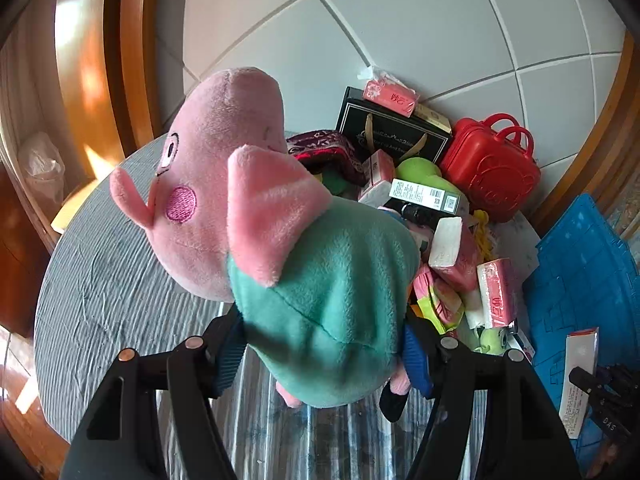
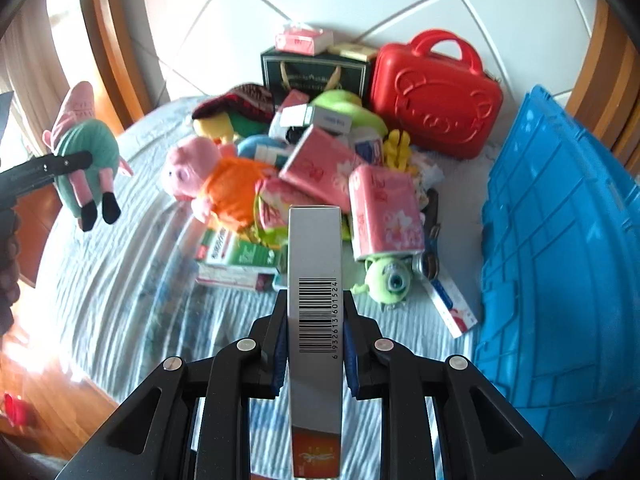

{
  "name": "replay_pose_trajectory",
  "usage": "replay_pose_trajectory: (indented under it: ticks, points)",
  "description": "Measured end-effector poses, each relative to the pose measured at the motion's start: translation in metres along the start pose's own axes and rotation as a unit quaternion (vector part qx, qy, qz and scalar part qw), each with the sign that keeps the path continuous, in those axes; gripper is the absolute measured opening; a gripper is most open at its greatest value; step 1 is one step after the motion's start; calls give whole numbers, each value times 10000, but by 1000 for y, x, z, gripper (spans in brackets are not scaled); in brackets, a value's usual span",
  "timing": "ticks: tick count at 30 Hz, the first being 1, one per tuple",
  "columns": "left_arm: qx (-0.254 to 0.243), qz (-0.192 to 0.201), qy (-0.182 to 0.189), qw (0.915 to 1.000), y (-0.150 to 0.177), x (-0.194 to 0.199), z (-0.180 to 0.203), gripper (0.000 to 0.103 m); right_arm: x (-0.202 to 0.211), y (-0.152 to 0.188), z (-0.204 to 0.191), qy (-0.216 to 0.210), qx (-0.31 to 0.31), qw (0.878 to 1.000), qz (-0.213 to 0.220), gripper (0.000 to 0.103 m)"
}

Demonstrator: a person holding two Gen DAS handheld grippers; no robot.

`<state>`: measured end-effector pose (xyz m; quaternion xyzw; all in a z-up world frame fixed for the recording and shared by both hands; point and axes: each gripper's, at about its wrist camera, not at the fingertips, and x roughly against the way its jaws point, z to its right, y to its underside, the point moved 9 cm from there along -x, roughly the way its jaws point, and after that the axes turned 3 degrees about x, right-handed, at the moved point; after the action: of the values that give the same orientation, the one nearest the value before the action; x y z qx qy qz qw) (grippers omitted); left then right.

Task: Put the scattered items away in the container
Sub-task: 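Lift the plush pig and white box and carry them over the blue crate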

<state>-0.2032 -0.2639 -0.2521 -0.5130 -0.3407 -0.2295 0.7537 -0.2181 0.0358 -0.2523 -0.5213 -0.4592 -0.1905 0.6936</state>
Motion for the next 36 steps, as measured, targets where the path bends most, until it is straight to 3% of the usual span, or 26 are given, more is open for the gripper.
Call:
replay_pose_trajectory:
  ticks: [21, 36]
  points:
    - [-624, 829, 199, 9944, -43, 103, 96, 66, 114, -51, 27, -146, 97, 9936, 1112, 22]
    - [-991, 1188, 90, 9879, -48, 133, 151, 66, 180, -72, 47, -282, 185, 9811, 1907, 22]
